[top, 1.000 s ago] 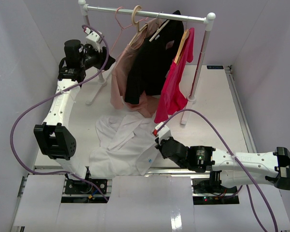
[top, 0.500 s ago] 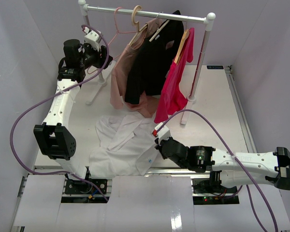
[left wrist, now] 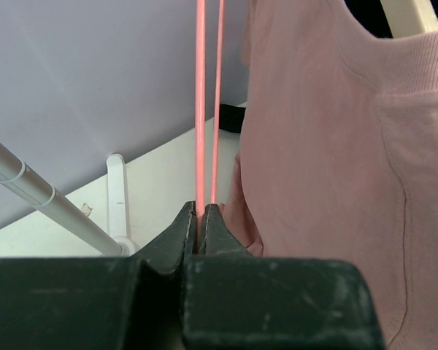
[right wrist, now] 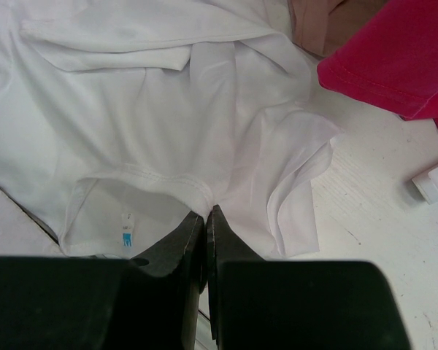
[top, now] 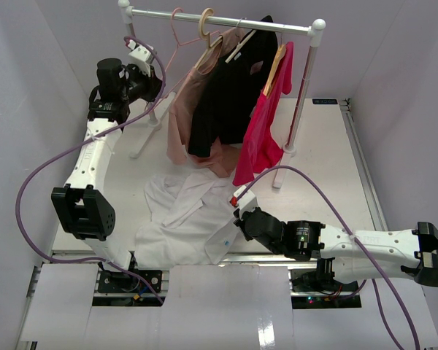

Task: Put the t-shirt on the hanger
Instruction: Pick up the hanger from the clothesline.

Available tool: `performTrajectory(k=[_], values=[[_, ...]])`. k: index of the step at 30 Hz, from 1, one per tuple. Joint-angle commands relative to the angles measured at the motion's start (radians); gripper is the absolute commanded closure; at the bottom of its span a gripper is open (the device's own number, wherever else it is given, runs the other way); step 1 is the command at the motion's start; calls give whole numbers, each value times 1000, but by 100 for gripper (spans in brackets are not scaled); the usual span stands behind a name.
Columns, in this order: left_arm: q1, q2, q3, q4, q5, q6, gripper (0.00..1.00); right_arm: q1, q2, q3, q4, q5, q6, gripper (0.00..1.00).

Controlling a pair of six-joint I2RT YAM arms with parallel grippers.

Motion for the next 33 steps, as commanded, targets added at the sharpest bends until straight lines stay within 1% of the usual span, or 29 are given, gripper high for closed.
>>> performTrajectory(k=[1, 4, 7, 10, 13, 16, 18, 21, 24, 26, 29, 31, 33], values=[[-21, -53, 51, 38, -57, -37, 100, 1, -25, 0, 38, 11, -15, 92], [-22, -76, 80, 20, -108, -66, 100, 1, -22, 0, 38, 21, -13, 92], [-23, -110, 87, -9, -200, -82, 100, 1, -22, -2, 40, 25, -12, 92], [-27, -162, 61, -6, -254, -40, 100, 2, -21, -9, 45, 37, -17, 92], [-26, -197, 33, 14, -300, -54, 100, 1, -13, -7, 46, 50, -28, 92], [-27, -211, 25, -11, -321, -66, 100, 2, -9, -2, 46, 64, -31, 92], [-27, -231, 7, -55, -380, -87, 100, 2, -18, -4, 46, 74, -26, 92], [-27, -297, -67, -100, -451, -111, 100, 2, -28, -5, 43, 110, -27, 92], [-29, -387, -170, -117, -577, -114, 100, 0, -40, 5, 27, 119, -28, 92], [-33, -449, -230, -118, -634, -122, 100, 1, -52, 7, 24, 114, -27, 92], [-33, -519, -273, -173, -659, -171, 100, -2, -69, 8, 23, 118, -23, 92], [-33, -536, -279, -277, -658, -189, 100, -2, -79, 19, 14, 124, -21, 92], [-34, -569, -307, -331, -659, -204, 100, -2, -85, 37, 3, 136, -19, 92]])
